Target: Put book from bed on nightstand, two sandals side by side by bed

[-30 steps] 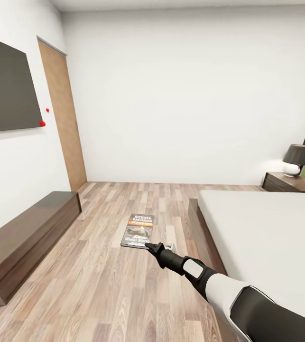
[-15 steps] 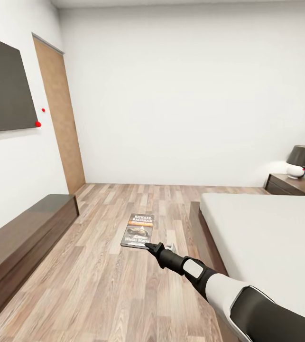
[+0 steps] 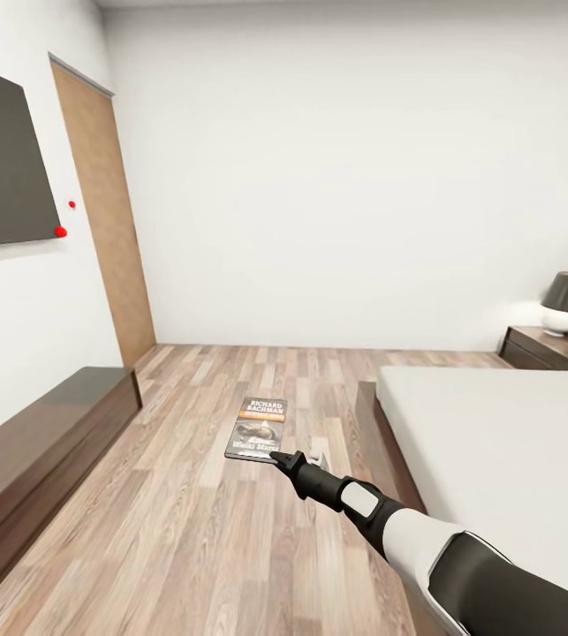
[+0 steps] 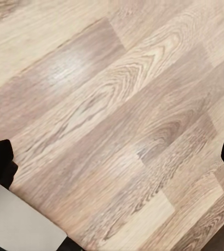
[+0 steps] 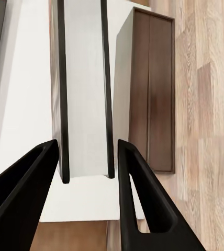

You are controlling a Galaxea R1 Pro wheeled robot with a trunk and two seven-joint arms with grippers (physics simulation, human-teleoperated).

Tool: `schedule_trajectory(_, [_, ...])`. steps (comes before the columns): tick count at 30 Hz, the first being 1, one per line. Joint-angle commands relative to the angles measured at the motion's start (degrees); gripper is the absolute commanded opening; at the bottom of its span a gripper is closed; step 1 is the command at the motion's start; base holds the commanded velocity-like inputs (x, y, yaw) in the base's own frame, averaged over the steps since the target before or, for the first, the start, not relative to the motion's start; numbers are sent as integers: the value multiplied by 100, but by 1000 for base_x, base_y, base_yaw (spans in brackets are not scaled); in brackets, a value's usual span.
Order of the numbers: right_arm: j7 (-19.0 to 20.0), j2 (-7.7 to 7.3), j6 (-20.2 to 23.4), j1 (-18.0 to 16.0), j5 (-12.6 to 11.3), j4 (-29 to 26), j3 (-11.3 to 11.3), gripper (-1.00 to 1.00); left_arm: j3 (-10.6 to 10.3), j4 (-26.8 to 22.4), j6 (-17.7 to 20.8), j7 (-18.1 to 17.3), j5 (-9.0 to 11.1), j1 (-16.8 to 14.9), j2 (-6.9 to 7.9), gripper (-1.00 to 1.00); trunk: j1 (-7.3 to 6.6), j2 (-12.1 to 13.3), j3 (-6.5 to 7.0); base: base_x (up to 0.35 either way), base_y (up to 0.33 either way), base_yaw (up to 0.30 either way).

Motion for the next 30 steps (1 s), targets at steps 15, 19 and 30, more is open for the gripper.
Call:
schedule_trajectory(15, [8,2,45,-7,-82,0,10,-100,20,12,-16,-28,9,-5,6,100,2,-3,-6,251,0,-18])
schedule_trajectory(19, [10,2,45,-7,-82,-1,10,-100,20,12,-16,-28,9,-5,6,100,2,-3,-6,252,0,-76])
schedule_trajectory(30, [13,2,45,-7,-82,-2,10,-100,20,12,-16,-28,11,-5,9,100,2,-3,-6,252,0,-18])
